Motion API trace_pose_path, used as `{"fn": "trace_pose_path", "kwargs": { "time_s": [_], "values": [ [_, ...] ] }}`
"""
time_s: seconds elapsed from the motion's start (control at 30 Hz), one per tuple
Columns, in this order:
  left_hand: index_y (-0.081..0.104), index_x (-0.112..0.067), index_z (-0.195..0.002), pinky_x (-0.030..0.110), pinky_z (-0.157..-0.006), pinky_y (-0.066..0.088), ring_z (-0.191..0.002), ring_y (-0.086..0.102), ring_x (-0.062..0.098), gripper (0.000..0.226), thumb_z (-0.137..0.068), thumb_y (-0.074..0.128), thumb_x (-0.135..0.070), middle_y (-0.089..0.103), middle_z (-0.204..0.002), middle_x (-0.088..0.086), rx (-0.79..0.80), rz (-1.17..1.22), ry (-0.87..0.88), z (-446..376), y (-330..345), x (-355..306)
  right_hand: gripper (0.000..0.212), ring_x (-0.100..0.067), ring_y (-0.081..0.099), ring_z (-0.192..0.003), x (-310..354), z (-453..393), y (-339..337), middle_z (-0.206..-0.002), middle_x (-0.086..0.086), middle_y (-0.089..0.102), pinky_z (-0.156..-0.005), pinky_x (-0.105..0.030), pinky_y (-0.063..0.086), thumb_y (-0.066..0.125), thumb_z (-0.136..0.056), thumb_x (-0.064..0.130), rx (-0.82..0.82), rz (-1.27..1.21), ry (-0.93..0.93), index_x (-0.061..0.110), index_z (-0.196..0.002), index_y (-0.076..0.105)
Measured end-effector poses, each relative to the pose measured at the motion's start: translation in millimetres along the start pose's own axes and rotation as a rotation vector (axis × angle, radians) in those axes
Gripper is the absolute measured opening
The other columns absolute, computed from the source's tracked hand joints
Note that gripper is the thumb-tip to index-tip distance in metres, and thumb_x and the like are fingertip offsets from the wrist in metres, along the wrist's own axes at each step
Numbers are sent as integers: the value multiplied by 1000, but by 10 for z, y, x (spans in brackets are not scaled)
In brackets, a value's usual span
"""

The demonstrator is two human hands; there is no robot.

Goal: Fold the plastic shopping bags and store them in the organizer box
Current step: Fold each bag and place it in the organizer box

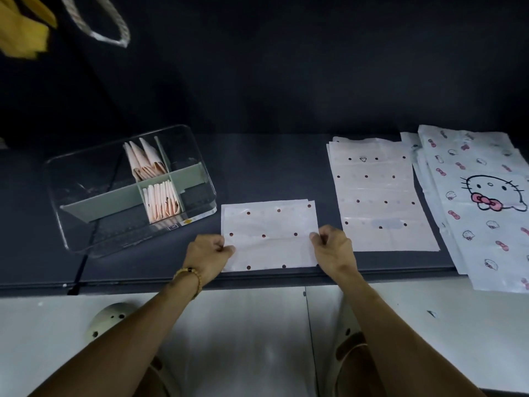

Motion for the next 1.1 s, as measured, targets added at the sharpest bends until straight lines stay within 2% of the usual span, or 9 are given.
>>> {"fn": "trace_pose_path", "kwargs": {
  "time_s": [0.23, 0.37, 0.57, 0.63, 0.7, 0.8, 0.87, 1.0, 1.1],
  "values": [
    [66, -14, -71, 30, -79, 55, -78, 65, 21, 16, -79, 73, -26, 70, -76, 4, -66, -76, -71, -5, -61, -12, 30, -21, 55, -66, 84, -180, 72, -63, -2, 56, -64, -26, 42, 54, -96, 31, 93, 152, 19, 12, -73, 56],
    [56, -22, -66, 29, -68, 52, -72, 62, 21, 23, -83, 68, -31, 65, -72, 2, -111, -226, -66, 31, -45, -73, 23, -26, 60, -80, 139, -205, 81, -86, -8, 62, -70, -30, 47, 51, -98, 32, 112, 204, -5, 10, -95, 56],
    [52, -21, -90, 29, -61, 47, -71, 57, 19, 17, -88, 61, -36, 65, -86, 2, -165, -360, -43, 43, -23, -117, 28, -31, 60, -95, 186, -236, 98, -105, -13, 66, -71, -28, 39, 49, -99, 32, 91, 256, -5, 7, -110, 56],
    [47, -20, -109, 35, -66, 51, -84, 59, 23, 28, -87, 62, -31, 60, -99, 3, -255, -389, 56, 107, -18, -168, 29, -31, 61, -97, 189, -252, 110, -107, -13, 66, -71, -27, 39, 50, -99, 33, 81, 265, -12, 7, -110, 57],
    [48, -16, -126, 40, -83, 48, -106, 53, 27, 41, -89, 59, -26, 55, -121, 7, -279, -495, 330, 166, 74, -257, 29, -30, 62, -96, 183, -261, 119, -107, -12, 67, -71, -26, 39, 51, -99, 33, 75, 263, -11, 7, -110, 57],
    [23, -18, -150, 32, -119, 9, -146, 15, 21, 51, -101, 32, -32, 20, -157, 1, 21, -634, 609, 193, 351, -192, 30, -29, 62, -97, 157, -260, 133, -106, -12, 67, -73, -30, 44, 52, -98, 35, 76, 252, 7, 8, -111, 57],
    [-6, -22, -149, 23, -113, -15, -143, -15, 9, 54, -101, 13, -38, -7, -158, -5, 110, -663, 610, 163, 424, -90, 30, -30, 62, -95, 164, -217, 90, -103, -12, 67, -72, -34, 47, 53, -97, 35, 29, 270, 23, 10, -112, 54],
    [-2, -20, -150, 24, -111, -17, -141, -16, 7, 54, -102, 15, -36, -3, -159, -3, 72, -669, 611, 171, 442, -93, 36, -32, 62, -90, 533, 103, 114, -100, -12, 63, -69, -40, 51, 72, -82, 22, -274, 497, -412, 7, -111, 57],
    [15, -14, -151, 30, -117, -6, -146, 3, 15, 52, -102, 24, -31, 15, -158, 3, 4, -638, 639, 206, 427, -113, 44, -32, 52, -124, 794, 438, 609, -134, -17, 55, -102, -42, 44, 64, -88, 20, -65, 434, -708, 3, -128, 55]
  ]
}}
Point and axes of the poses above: each hand's wrist, its own z-axis away from the middle knuckle, its own y-axis out of the palm, x = y × z, the point moved 5 cm from there along -z, towards the middle knuckle
